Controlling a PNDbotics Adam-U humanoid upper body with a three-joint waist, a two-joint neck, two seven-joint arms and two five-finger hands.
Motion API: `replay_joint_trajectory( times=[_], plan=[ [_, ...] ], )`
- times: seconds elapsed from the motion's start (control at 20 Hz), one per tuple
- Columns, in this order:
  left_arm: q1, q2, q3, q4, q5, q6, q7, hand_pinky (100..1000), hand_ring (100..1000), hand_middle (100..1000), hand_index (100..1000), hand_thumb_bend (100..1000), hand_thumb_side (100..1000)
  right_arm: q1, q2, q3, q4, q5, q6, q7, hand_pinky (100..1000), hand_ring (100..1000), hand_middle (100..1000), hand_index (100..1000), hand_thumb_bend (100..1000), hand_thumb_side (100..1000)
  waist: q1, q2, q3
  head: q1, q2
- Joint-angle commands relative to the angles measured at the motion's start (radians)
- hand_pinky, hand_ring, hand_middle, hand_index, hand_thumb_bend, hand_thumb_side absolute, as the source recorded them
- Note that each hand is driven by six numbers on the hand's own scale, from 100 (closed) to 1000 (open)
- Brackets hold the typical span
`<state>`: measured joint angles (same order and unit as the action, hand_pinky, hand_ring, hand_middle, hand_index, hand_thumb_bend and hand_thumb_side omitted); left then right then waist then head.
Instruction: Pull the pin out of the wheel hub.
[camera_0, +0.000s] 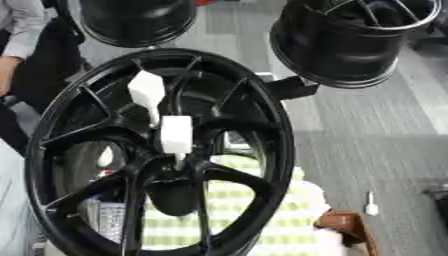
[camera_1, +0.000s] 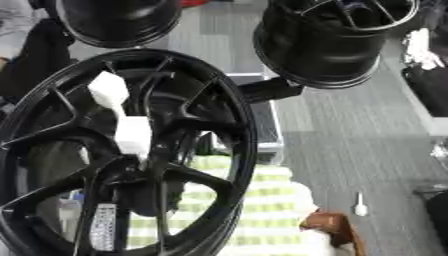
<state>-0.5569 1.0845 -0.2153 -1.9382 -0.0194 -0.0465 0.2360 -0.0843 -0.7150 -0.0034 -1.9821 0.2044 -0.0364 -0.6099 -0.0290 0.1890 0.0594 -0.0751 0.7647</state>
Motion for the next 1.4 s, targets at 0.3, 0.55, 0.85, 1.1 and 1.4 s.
replay_joint_trajectory(
  times=[0.3,0.55,0.85,1.1,1.4],
  plan=[
    [-0.182,0.091,-0.181,0.143,-0.122,-0.088,-0.119,793,767,744,831,218,537,-0.028,-0.027,0.01,-0.018,-0.01,-0.004,0.015,757,808,782,820,100,586,-0.002,0.002,-0.015,0.023,-0.007],
    [-0.308,-0.007,-0.313,0.274,-0.203,-0.107,-0.201,808,799,779,848,264,542,-0.032,-0.011,0.018,-0.018,-0.015,-0.008,0.017,752,806,781,819,100,612,-0.002,0.004,-0.007,0.048,-0.018],
    [-0.438,-0.123,-0.459,0.42,-0.292,-0.15,-0.29,807,798,773,840,287,564,-0.031,0.002,0.021,-0.018,-0.021,-0.006,0.016,750,805,781,818,100,624,-0.003,-0.003,0.01,0.046,-0.021],
    [-0.523,-0.208,-0.557,0.545,-0.371,-0.21,-0.368,808,799,773,845,303,573,-0.02,0.007,0.021,-0.018,-0.019,-0.002,0.011,749,804,779,818,100,632,-0.004,-0.007,0.021,0.025,-0.026],
    [-0.55,-0.287,-0.536,0.621,-0.499,-0.325,-0.523,824,819,808,869,435,525,-0.02,0.015,0.023,-0.018,-0.02,0.001,0.008,747,802,778,817,100,641,-0.006,-0.005,0.018,0.018,-0.021]
  ],
)
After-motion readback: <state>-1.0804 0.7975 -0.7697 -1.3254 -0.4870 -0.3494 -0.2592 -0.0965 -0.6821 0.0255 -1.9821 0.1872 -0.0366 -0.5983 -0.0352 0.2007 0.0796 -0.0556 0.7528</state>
